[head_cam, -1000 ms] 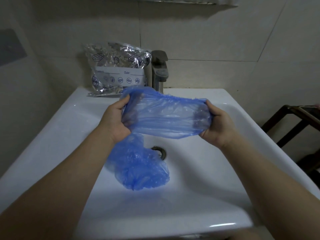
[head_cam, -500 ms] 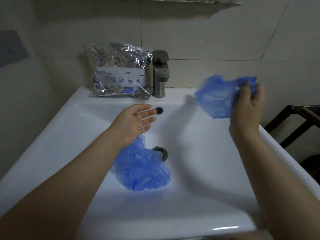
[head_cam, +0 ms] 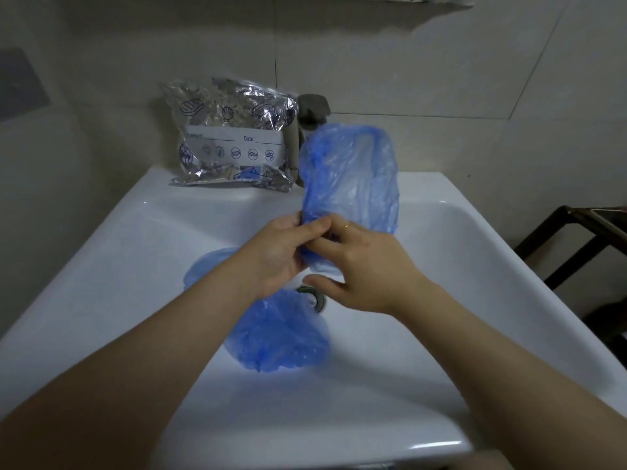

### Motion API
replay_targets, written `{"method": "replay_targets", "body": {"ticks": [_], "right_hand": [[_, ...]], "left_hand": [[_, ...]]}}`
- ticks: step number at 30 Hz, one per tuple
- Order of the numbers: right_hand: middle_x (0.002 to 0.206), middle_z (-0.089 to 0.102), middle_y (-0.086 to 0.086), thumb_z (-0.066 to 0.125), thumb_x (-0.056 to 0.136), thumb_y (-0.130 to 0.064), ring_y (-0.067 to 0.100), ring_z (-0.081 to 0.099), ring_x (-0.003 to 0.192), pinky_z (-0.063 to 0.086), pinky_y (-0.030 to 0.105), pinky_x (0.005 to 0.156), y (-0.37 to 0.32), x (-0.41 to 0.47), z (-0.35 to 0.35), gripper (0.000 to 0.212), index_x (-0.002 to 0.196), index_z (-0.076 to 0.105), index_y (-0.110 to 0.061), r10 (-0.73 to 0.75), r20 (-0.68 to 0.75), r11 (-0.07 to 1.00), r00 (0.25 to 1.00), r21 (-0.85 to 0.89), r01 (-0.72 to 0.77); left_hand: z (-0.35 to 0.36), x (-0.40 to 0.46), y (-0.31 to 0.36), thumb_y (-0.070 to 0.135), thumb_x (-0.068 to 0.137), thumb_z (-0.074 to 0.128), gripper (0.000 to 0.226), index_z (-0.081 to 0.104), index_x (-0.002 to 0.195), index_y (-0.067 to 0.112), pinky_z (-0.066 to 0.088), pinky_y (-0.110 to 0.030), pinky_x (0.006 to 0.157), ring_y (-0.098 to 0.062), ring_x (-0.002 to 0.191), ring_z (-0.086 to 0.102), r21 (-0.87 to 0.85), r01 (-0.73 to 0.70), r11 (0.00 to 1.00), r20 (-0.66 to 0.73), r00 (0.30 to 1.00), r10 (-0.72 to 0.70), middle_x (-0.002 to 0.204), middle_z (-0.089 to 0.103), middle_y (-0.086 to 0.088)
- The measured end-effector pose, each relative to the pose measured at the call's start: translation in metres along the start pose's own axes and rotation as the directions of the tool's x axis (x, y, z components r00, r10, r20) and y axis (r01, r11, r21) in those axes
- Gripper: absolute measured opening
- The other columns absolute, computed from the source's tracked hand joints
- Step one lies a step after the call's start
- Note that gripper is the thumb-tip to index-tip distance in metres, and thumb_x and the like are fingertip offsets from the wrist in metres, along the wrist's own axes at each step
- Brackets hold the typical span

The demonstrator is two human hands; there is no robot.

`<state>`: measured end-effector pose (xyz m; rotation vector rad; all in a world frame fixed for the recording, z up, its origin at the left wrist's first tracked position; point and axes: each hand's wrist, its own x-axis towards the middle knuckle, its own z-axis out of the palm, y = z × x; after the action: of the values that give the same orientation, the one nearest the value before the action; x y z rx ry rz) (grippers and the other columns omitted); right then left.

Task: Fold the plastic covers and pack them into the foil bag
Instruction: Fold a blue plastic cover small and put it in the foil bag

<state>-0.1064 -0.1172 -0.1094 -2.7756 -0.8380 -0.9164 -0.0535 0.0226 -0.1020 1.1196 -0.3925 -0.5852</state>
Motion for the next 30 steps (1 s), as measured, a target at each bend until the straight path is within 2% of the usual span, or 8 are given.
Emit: {"method": "replay_targets", "body": {"ticks": [4, 7, 10, 12, 14, 20, 25, 30], "right_hand": [[0.105, 0.063, 0.008, 0.046, 0.089, -0.046, 0.025, 0.062, 0.086, 0.052, 0.033, 0.068, 0.006, 0.000, -0.004, 0.044, 0.102, 0.070, -0.011, 0.087, -0.142, 0.988, 0.986, 0.138, -0.067], [0.127, 0.047, 0.010, 0.052, 0.090, -0.038, 0.018, 0.044, 0.113, 0.034, 0.022, 0.098, 0.016, 0.003, -0.003, 0.039, 0.116, 0.060, -0.011, 0.486, -0.258, 0.857, 0.835, 0.331, -0.396], [0.138, 0.041, 0.004, 0.062, 0.085, -0.045, 0.019, 0.042, 0.125, 0.039, 0.033, 0.100, 0.022, 0.001, -0.002, 0.060, 0.133, 0.043, -0.015, 0.836, 0.257, 0.192, 0.485, 0.691, -0.697], [0.123, 0.057, 0.007, 0.059, 0.077, -0.057, 0.025, 0.057, 0.112, 0.049, 0.037, 0.085, 0.022, -0.001, -0.004, 0.063, 0.124, 0.054, -0.015, 0.621, 0.679, -0.303, 0.392, 0.669, -0.679], [0.104, 0.067, 0.008, 0.054, 0.071, -0.060, 0.023, 0.065, 0.094, 0.053, 0.035, 0.078, 0.019, -0.001, -0.005, 0.062, 0.112, 0.060, -0.015, 0.425, 0.796, -0.456, 0.431, 0.599, -0.658], [0.065, 0.065, -0.001, 0.058, 0.087, -0.009, 0.007, 0.061, 0.056, 0.048, 0.016, 0.052, 0.015, 0.000, -0.004, 0.004, 0.091, 0.060, -0.010, 0.471, 0.670, -0.340, 0.574, 0.738, -0.583], [0.084, 0.068, 0.006, 0.056, 0.085, 0.004, 0.015, 0.065, 0.074, 0.056, 0.022, 0.070, 0.023, -0.003, -0.006, 0.013, 0.095, 0.061, -0.004, 0.541, 0.564, -0.253, 0.624, 0.817, -0.519], [0.085, 0.069, 0.004, 0.057, 0.091, -0.014, 0.011, 0.065, 0.061, 0.051, 0.019, 0.055, 0.021, -0.004, -0.007, 0.013, 0.104, 0.059, -0.011, 0.565, 0.607, -0.064, 0.559, 0.708, -0.703]], "left_hand": [[-0.001, 0.002, 0.007, 0.010, 0.099, 0.038, 0.026, 0.058, 0.082, 0.007, 0.051, -0.016, 0.052, -0.006, 0.055, 0.063, -0.010, -0.067, 0.998, -0.173, 0.983, 0.064, 0.062, 0.068, 0.002], [-0.004, 0.003, 0.012, 0.011, 0.099, 0.040, 0.024, 0.060, 0.087, 0.011, 0.054, -0.017, 0.058, -0.006, 0.064, 0.067, -0.021, -0.122, 0.992, -0.252, 0.961, 0.112, 0.068, 0.071, 0.004], [-0.005, 0.003, 0.014, 0.009, 0.098, 0.041, 0.022, 0.061, 0.092, 0.016, 0.054, -0.017, 0.060, -0.005, 0.066, 0.068, -0.011, -0.149, 0.989, -0.242, 0.960, 0.142, 0.071, 0.072, 0.008], [-0.003, 0.002, 0.013, 0.006, 0.098, 0.041, 0.022, 0.060, 0.094, 0.016, 0.053, -0.016, 0.060, -0.004, 0.067, 0.068, 0.000, -0.151, 0.989, -0.216, 0.965, 0.147, 0.071, 0.072, 0.009], [0.000, 0.002, 0.012, 0.004, 0.097, 0.041, 0.022, 0.060, 0.096, 0.016, 0.055, -0.017, 0.064, -0.004, 0.069, 0.068, 0.011, -0.154, 0.988, -0.197, 0.968, 0.153, 0.073, 0.072, 0.008], [-0.004, 0.003, 0.008, 0.005, 0.091, 0.051, 0.014, 0.060, 0.100, 0.011, 0.055, -0.019, 0.071, -0.008, 0.078, 0.068, 0.080, -0.096, 0.992, -0.123, 0.987, 0.105, 0.082, 0.072, 0.004], [-0.012, -0.002, -0.002, 0.027, 0.093, 0.052, 0.015, 0.060, 0.100, 0.016, 0.052, -0.028, 0.089, -0.016, 0.085, 0.070, 0.361, 0.247, 0.899, -0.111, 0.969, -0.222, 0.087, 0.074, -0.003], [-0.011, -0.001, -0.001, 0.014, 0.096, 0.049, 0.010, 0.059, 0.096, 0.013, 0.056, -0.018, 0.072, -0.011, 0.072, 0.071, 0.300, 0.165, 0.940, -0.158, 0.980, -0.122, 0.073, 0.073, -0.001]]}}
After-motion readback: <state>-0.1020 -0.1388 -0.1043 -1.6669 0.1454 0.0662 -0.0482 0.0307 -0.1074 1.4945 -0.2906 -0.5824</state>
